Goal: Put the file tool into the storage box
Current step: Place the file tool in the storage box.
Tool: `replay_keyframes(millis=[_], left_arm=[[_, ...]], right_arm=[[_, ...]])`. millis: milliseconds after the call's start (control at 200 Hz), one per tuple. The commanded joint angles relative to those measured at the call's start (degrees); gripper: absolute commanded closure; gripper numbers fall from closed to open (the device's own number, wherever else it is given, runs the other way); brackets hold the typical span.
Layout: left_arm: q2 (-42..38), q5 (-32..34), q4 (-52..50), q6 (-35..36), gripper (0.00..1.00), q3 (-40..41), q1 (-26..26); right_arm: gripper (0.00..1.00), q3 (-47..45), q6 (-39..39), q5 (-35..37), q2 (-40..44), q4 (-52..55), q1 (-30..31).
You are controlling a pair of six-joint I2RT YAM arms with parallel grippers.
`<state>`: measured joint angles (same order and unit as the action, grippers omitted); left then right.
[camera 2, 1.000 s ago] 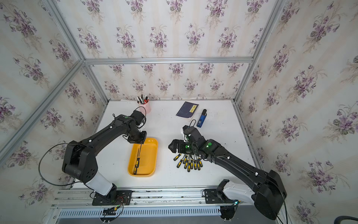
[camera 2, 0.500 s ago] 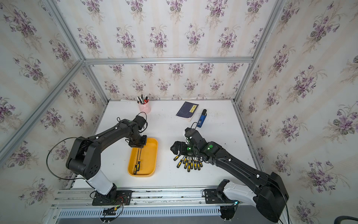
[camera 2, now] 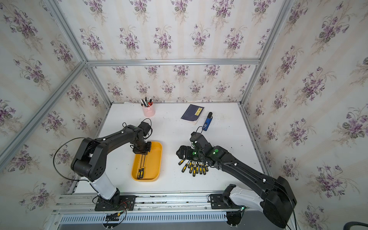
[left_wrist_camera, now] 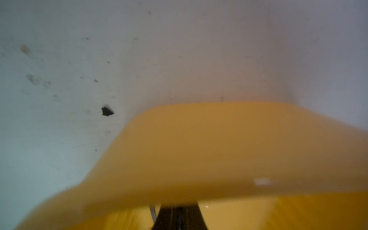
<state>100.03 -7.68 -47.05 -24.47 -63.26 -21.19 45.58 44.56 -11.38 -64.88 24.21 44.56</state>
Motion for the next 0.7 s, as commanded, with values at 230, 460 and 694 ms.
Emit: replay_keyframes(millis=[230,460,694], left_arm=[[2.17,0.75,1.79,-0.05,1.00,1.25,0.02],[2.85,1.27,3.50,-0.29,1.00,2.91,0.01],[2.73,1.79,3.94,-0.23,0.94,3.30,0.07]], right_arm=[[0.03,-0.22,-0.16,2.01,0.02,0.27,-0.04],[0.03,-0.48,-0.12,3.02,0.72,0.67,-0.18],[0.03,-1.24,0.07,3.29,1.11,0.81,-0.35]])
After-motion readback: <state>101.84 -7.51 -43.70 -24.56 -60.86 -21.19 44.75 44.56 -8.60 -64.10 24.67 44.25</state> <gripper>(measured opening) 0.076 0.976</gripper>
